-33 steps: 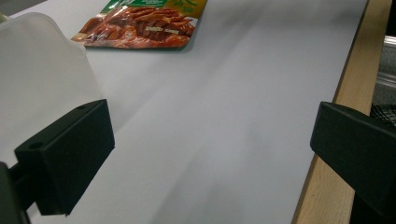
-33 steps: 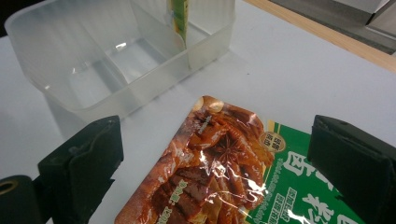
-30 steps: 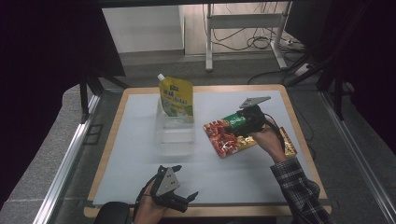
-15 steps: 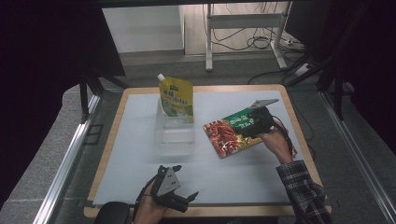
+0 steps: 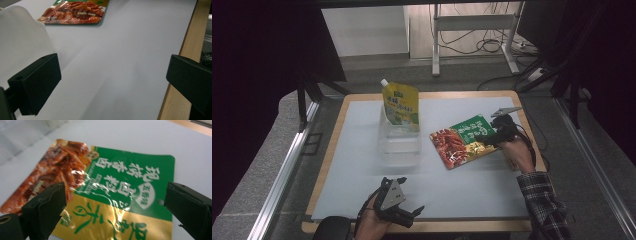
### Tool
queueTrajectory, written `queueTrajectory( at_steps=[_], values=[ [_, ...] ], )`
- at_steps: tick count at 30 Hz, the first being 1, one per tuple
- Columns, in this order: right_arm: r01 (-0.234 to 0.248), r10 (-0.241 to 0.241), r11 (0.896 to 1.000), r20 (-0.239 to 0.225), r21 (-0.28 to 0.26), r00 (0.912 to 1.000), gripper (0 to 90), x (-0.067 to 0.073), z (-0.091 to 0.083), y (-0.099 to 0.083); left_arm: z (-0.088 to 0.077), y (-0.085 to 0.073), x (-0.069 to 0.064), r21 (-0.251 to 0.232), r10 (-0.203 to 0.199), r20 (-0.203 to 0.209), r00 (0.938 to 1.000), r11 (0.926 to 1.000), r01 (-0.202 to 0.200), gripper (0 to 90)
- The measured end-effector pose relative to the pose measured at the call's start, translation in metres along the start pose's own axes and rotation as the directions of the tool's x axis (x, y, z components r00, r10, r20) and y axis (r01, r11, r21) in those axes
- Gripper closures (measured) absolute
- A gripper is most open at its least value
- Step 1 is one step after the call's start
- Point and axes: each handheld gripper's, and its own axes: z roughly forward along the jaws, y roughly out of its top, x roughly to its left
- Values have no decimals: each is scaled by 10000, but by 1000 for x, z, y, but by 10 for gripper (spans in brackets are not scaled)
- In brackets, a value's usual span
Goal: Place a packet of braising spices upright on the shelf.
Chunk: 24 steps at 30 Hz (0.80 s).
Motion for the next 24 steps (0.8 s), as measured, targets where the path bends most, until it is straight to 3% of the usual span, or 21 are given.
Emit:
queueTrajectory(
  at_steps=[9,24],
  values=[
    [-621,616,9970,112,466,9980,42,-19,6,-15,0,0,0,38,25,29,10000,10000,-25,0],
    [-1418,1437,9837,-93,1107,9896,43,-26,16,-25,1,0,0,109,96,64,9999,9999,-97,0]
  ],
)
